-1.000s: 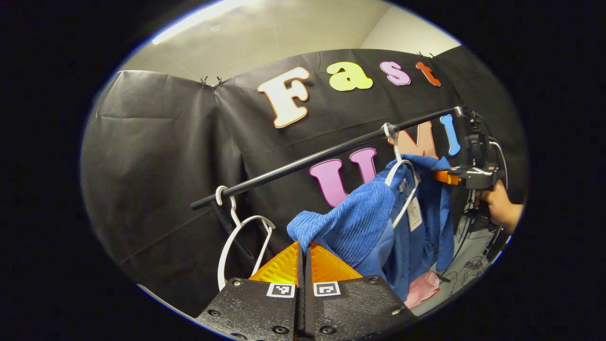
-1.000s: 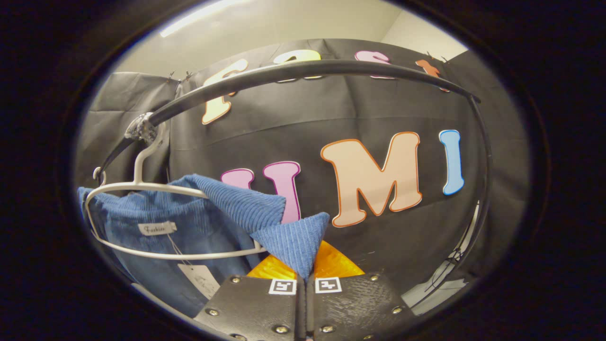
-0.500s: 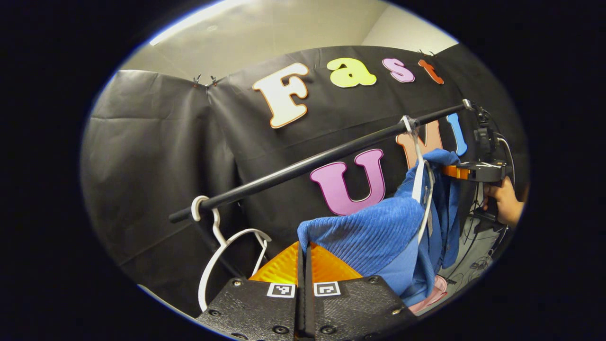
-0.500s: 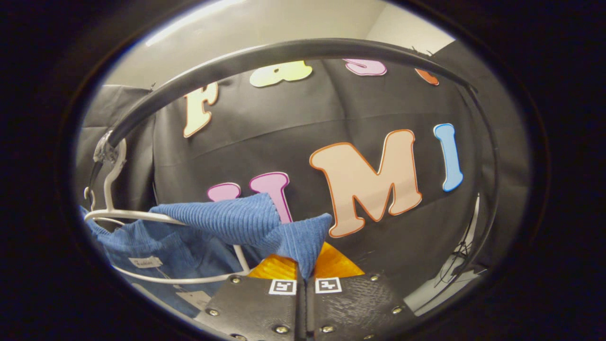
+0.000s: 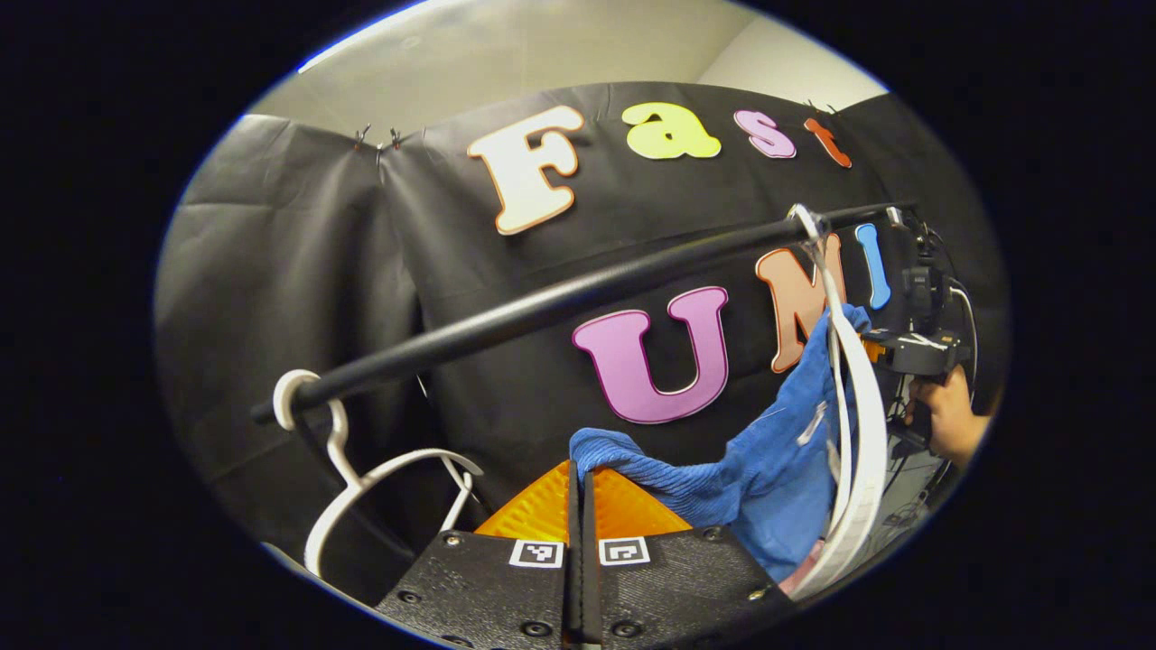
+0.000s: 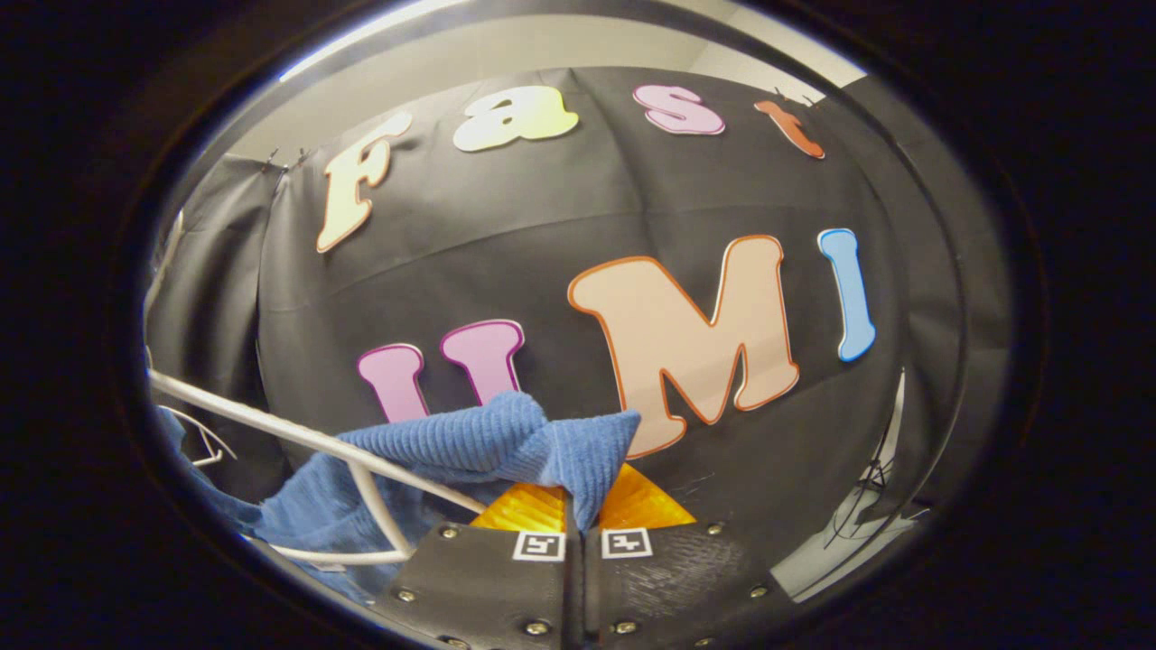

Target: Grasp the clothes on the hanger with both hands and then place them into the laundry hamper below.

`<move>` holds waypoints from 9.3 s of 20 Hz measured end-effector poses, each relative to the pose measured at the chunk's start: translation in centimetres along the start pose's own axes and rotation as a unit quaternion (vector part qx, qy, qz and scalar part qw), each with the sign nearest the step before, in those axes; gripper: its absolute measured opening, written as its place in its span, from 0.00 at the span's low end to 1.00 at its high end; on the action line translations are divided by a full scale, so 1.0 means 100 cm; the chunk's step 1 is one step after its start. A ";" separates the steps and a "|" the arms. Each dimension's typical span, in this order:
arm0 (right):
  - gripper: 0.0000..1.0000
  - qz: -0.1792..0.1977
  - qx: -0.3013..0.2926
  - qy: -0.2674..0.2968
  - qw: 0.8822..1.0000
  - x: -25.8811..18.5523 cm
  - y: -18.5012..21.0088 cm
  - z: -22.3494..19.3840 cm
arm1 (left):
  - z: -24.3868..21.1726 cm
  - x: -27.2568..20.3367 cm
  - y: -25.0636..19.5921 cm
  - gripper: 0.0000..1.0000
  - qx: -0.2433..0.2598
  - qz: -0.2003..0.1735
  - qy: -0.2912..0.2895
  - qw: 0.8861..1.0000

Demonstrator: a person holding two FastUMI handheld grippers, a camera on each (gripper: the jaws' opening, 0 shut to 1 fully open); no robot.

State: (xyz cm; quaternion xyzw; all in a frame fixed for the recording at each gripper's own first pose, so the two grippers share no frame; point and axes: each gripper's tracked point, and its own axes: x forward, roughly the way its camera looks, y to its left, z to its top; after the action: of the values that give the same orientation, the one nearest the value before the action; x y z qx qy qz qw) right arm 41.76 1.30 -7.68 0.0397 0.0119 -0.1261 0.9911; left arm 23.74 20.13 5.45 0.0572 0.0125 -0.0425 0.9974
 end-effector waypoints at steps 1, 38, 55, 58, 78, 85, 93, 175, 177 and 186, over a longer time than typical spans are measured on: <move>0.01 -0.001 0.001 0.009 1.000 0.003 -0.001 -0.009 | -0.007 0.004 -0.005 0.01 -0.011 -0.009 0.009 1.000; 0.01 0.114 -0.014 0.144 0.983 -0.277 0.027 -0.095 | -0.106 -0.160 -0.107 0.01 -0.148 -0.051 0.063 0.986; 0.01 0.151 0.056 0.096 0.982 -0.312 0.048 0.008 | 0.043 -0.173 -0.239 0.00 -0.150 -0.169 -0.056 0.973; 0.01 0.147 0.053 0.097 0.983 -0.300 0.044 0.001 | 0.040 -0.161 -0.251 0.00 -0.142 -0.181 -0.050 0.972; 0.01 0.100 0.057 0.219 0.969 -0.153 0.021 -0.154 | -0.099 0.020 -0.274 0.00 -0.094 -0.188 0.049 0.976; 0.01 0.071 0.060 0.303 0.948 -0.151 -0.001 -0.251 | -0.188 0.046 -0.285 0.01 -0.078 -0.191 0.145 0.968; 0.01 0.040 0.057 0.363 0.929 -0.154 -0.024 -0.322 | -0.254 0.058 -0.294 0.01 -0.067 -0.200 0.202 0.956; 0.99 0.028 -0.067 0.073 0.995 -0.347 -0.035 -0.020 | -0.050 -0.143 -0.160 0.96 -0.108 -0.065 0.034 0.991; 0.96 0.018 -0.071 0.043 0.996 -0.355 -0.045 -0.003 | -0.037 -0.148 -0.165 0.95 -0.112 -0.079 0.017 0.990; 0.99 -0.003 -0.121 0.055 0.991 -0.394 -0.082 -0.008 | -0.017 -0.155 -0.172 0.96 -0.057 -0.108 -0.026 0.992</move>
State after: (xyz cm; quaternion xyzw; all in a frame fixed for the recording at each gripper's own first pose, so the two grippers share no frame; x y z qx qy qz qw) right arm 1.53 3.28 -7.77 -0.0740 0.0813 -0.1243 0.9861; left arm 6.83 4.62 2.33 -0.0023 -0.0050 -0.1505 0.9886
